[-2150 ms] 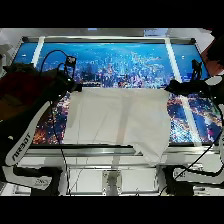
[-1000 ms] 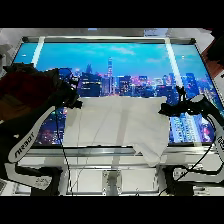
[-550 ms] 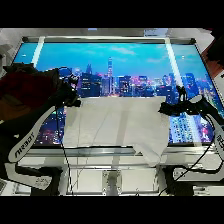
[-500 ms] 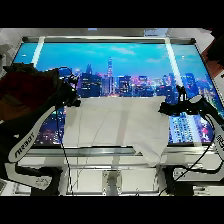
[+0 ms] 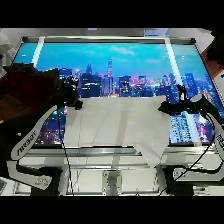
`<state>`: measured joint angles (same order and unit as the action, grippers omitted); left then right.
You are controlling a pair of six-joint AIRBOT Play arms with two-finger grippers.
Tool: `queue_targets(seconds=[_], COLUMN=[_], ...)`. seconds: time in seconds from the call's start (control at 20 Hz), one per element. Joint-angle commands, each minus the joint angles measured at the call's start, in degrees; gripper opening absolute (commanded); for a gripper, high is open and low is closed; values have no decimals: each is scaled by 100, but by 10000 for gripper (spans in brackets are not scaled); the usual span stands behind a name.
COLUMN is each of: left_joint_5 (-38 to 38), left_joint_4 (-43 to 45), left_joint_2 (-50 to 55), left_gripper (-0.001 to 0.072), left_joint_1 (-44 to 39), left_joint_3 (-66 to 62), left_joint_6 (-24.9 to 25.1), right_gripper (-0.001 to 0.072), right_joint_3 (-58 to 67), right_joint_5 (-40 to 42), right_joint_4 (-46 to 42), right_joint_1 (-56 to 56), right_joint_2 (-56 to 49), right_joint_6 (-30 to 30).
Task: Fold the shirts.
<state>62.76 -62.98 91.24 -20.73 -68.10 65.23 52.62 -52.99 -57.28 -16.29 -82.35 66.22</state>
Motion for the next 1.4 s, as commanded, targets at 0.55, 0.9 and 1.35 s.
queue_targets(seconds=[0.55,0.9,1.35], left_joint_5=[2074,2498,2277], left_joint_4=[-367,-1056,-1095], left_joint_2=[-3375,-4771,-4830], left_gripper=[458,459,459], left_joint_1=[2,0,0], left_joint_3=[2264,2900,2907], left_joint_6=[-514,-522,-522], right_gripper=[338,346,507], right_joint_3=[-1390,-2682,-3025], right_joint_5=[-3429,-4476,-4240], right_joint_4=[-938,-1189,-1812], right_joint_1=[-782,-789,-787], right_joint_2=[1985,2474,2470], right_joint_6=[282,699,1224])
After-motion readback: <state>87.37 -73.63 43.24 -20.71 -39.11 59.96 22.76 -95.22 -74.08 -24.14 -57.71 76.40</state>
